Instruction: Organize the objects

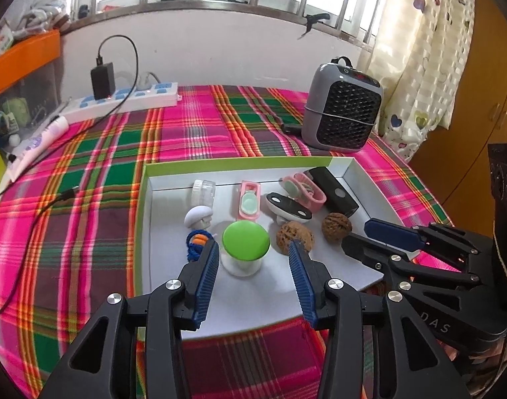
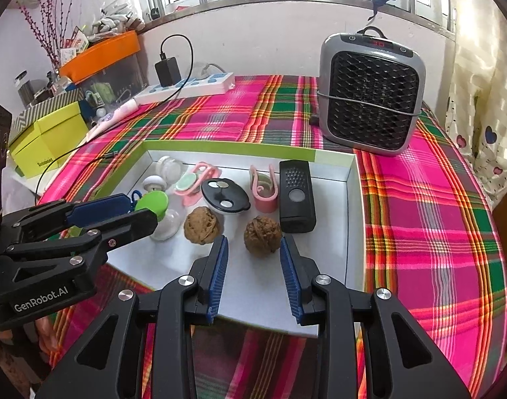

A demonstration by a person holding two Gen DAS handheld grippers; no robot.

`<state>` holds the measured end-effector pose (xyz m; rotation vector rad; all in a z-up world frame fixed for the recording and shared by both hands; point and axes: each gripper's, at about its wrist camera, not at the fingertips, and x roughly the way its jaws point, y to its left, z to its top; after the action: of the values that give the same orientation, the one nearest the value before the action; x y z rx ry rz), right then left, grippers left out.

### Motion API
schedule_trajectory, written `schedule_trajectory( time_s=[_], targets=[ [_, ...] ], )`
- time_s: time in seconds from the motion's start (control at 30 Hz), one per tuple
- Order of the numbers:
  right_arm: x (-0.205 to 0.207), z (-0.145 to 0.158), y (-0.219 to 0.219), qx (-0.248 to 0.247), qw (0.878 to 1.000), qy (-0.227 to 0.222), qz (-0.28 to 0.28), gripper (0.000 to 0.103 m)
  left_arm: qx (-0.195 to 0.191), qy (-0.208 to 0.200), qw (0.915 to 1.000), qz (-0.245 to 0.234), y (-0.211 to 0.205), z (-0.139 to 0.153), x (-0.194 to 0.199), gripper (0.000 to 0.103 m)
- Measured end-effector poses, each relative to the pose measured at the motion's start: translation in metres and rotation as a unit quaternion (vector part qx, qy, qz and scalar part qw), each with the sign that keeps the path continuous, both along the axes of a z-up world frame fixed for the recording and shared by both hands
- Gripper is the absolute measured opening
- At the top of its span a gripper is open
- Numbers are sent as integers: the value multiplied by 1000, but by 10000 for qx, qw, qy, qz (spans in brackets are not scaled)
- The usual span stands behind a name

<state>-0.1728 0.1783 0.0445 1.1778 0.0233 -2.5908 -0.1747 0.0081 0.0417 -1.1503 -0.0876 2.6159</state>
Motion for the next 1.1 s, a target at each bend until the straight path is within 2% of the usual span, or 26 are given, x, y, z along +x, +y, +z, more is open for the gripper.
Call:
schedule_trajectory(
  time_s=[0.3, 0.43, 0.53, 0.83, 0.9, 0.97, 1.1],
  targets=[
    [24, 10, 2, -80, 9998, 139, -74, 34, -244, 241, 9991, 242, -3, 12, 31, 42],
    [37, 13, 0, -64, 9998, 203, -52, 34, -213, 280, 9990, 278, -4, 15, 45, 42],
    [46, 15, -2, -36, 9997, 240, -35, 34, -404, 404, 9978, 341, -2, 18, 58, 42],
    [73, 15, -2, -14, 9996, 266, -105, 35, -439, 297, 9977, 422, -1, 11, 85, 42],
    [79, 13, -1, 4, 9996, 241, -133, 36, -470, 279, 9973, 484, -1, 8, 91, 42],
    [84, 11, -1, 2, 9997, 211, -146, 46, -513, 279, 9970, 503, 1, 6, 97, 42],
    [96, 6, -1, 24, 9998, 184, -116, 48, -481, 158, 9971, 563, 3, -4, 108, 42]
  ],
)
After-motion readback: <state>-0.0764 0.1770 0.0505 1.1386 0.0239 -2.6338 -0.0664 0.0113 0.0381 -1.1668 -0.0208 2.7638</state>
